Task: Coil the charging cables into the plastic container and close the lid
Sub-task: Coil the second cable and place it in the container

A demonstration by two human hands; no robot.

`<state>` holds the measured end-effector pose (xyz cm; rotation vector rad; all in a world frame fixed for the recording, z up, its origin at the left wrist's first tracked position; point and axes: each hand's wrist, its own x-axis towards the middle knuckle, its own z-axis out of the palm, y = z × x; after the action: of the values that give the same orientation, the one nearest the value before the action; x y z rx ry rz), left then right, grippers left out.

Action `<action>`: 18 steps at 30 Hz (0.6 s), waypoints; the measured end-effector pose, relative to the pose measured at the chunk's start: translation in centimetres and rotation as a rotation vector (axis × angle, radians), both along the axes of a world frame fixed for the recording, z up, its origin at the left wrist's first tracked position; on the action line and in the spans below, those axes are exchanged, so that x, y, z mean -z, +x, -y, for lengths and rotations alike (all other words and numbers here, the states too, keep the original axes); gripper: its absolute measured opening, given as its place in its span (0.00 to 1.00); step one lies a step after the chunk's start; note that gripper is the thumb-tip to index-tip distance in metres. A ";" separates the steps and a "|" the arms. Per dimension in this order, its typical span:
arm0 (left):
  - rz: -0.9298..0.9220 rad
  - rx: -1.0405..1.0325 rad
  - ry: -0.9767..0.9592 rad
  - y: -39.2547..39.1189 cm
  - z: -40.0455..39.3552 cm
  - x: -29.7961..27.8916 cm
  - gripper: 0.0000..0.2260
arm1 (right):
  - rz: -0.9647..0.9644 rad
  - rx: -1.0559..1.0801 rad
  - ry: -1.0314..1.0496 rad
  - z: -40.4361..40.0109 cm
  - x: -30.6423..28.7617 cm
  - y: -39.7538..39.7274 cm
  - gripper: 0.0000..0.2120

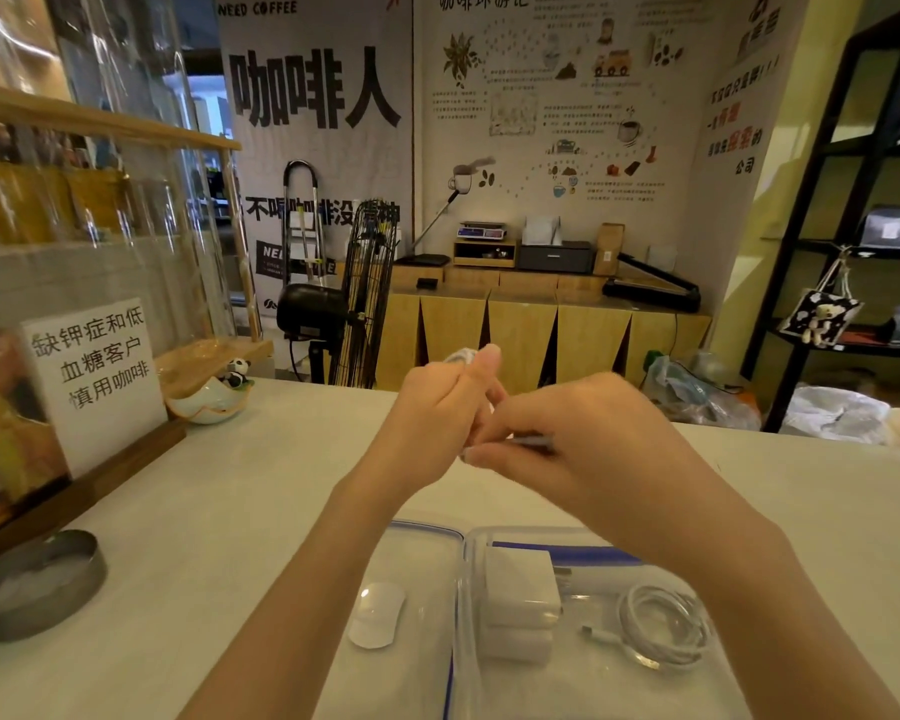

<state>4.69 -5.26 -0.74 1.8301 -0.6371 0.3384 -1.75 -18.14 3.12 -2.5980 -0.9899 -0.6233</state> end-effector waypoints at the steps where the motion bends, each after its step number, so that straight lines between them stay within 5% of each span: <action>1: -0.038 0.065 0.054 -0.1 -0.1 0.0 0.29 | 0.017 -0.023 0.032 0.3 -0.2 0.2 0.13; 6: -0.333 0.353 0.138 -1.1 -0.1 -0.9 0.36 | 0.077 -0.106 0.273 2.2 0.0 1.7 0.13; 11: -0.602 0.742 -0.083 -1.2 -0.7 -1.8 0.36 | -0.020 -0.237 0.529 1.9 0.5 2.6 0.03; 18: -0.931 1.263 -0.420 -1.2 -1.2 -2.3 0.28 | -0.070 -0.173 0.504 0.6 1.8 3.3 0.14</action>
<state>3.49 -4.04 1.60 0.7433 -0.8075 -1.0736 1.51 -18.77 1.31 -2.0574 -0.8863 -0.6352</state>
